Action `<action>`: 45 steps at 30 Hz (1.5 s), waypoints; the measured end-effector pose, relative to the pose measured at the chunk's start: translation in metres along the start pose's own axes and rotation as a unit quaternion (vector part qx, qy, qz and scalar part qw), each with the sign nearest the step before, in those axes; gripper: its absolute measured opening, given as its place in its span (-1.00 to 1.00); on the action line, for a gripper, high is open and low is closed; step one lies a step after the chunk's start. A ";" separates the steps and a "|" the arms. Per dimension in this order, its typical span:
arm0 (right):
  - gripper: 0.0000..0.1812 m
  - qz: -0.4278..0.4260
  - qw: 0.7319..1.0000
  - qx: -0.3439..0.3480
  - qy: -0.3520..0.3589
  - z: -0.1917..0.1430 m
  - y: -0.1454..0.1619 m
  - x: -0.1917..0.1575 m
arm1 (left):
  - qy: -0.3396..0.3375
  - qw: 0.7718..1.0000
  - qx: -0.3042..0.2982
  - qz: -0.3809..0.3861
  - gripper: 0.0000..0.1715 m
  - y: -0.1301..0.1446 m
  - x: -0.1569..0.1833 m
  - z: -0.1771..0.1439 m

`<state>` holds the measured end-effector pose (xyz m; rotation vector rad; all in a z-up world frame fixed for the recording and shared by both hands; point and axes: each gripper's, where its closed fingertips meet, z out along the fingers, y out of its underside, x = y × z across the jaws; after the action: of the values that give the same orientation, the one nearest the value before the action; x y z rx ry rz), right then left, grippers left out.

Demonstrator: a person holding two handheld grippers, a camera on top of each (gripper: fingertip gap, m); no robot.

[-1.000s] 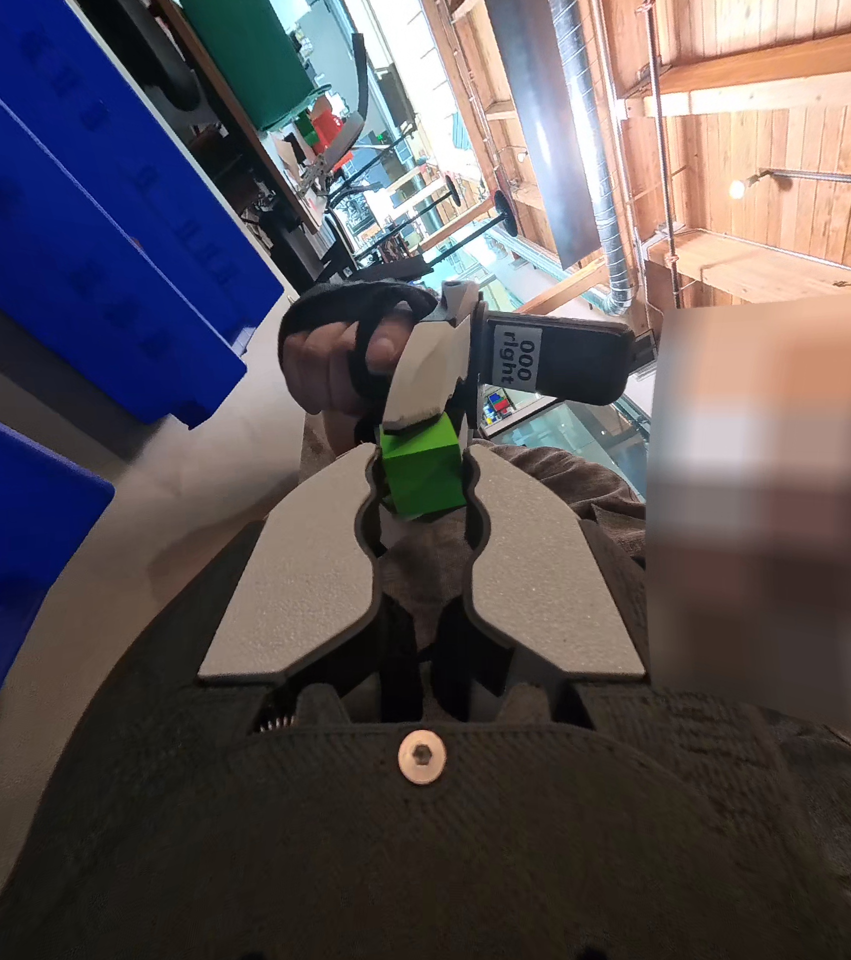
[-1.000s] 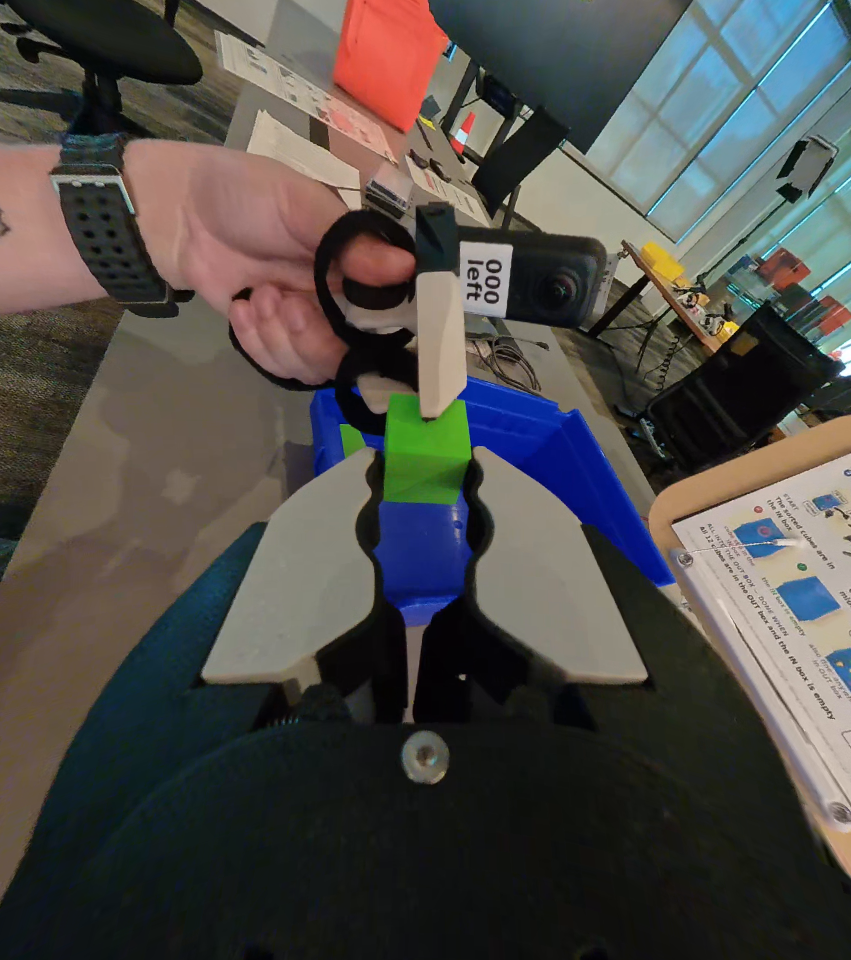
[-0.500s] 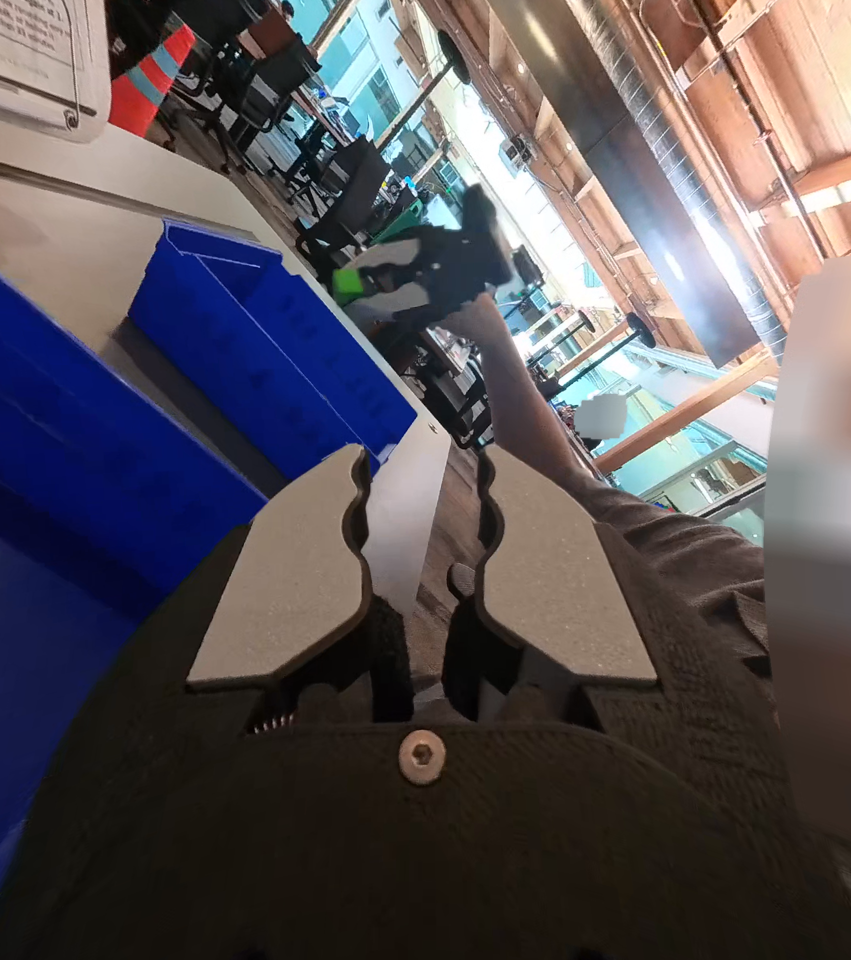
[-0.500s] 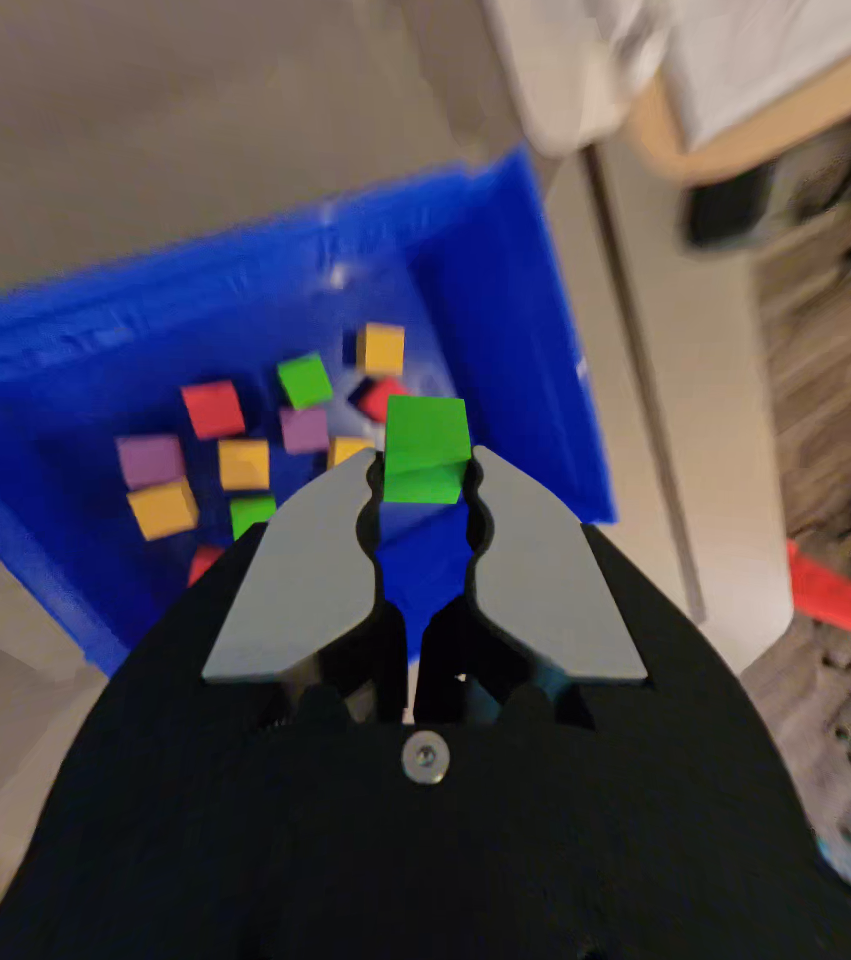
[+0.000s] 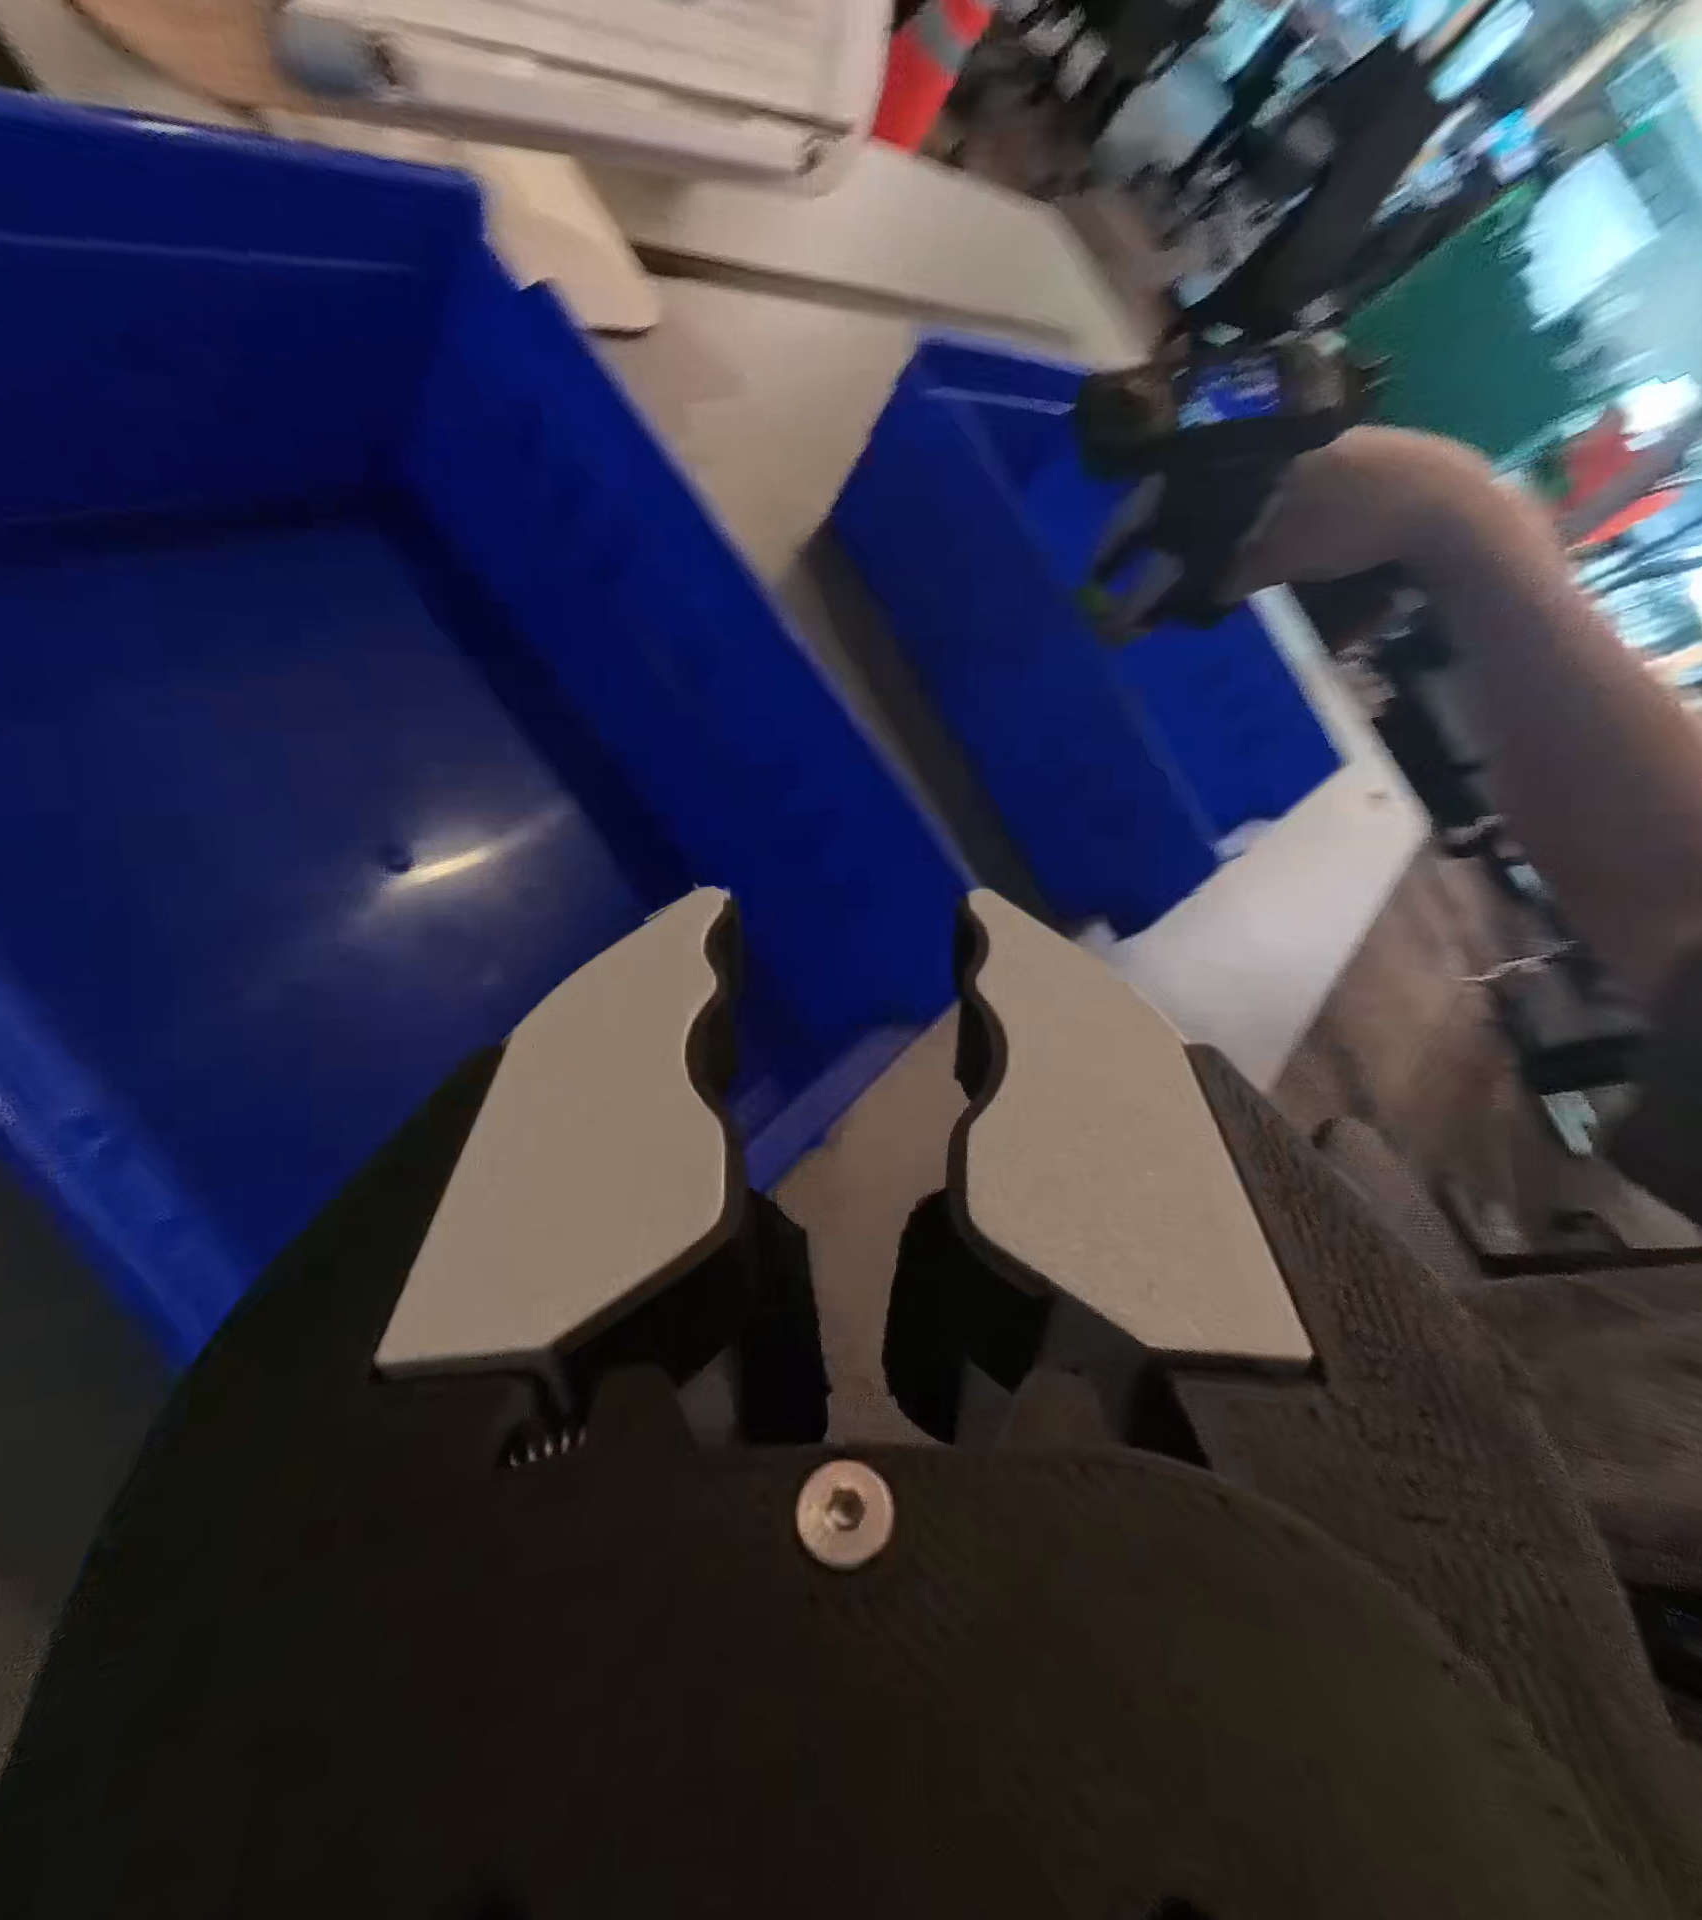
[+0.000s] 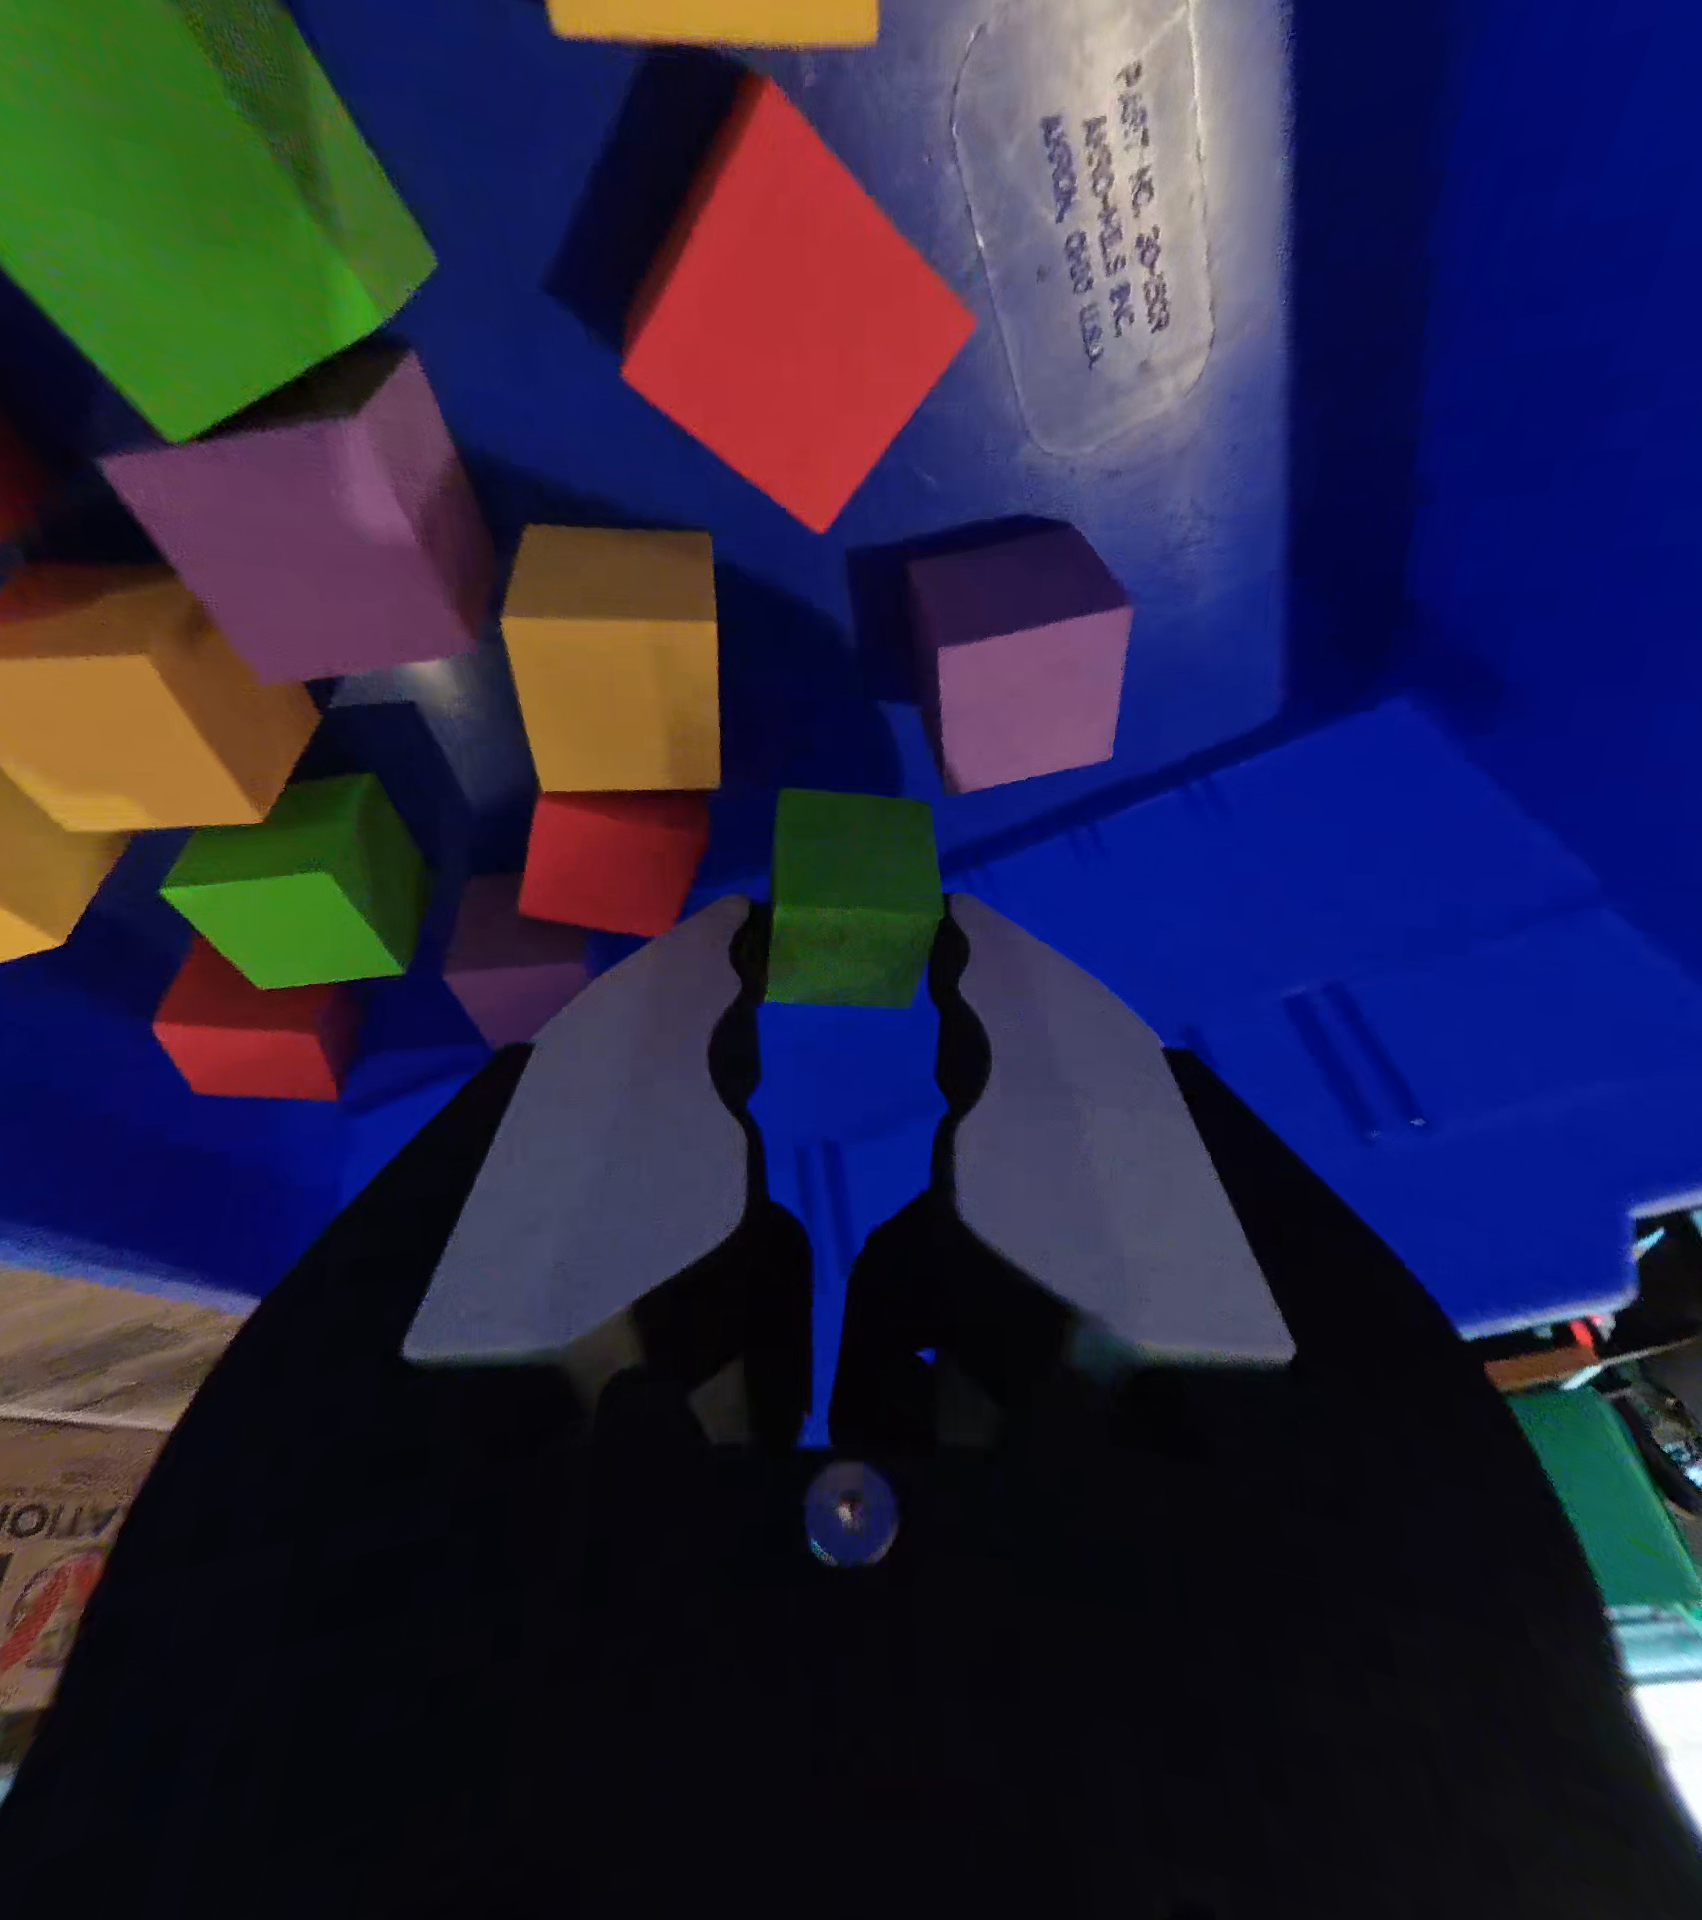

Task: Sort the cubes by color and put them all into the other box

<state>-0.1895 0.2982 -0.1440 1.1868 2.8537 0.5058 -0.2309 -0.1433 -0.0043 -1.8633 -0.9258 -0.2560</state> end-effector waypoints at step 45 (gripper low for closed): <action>-0.44 -0.037 0.967 0.197 0.158 -0.064 -0.022 -0.013 | -0.202 0.690 -0.660 0.216 -0.55 0.113 -0.114 -0.011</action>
<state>-0.2039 0.2567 -0.0914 1.1231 3.3761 0.1340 -0.2274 -0.2315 -0.1388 -3.5432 -0.4724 -0.2287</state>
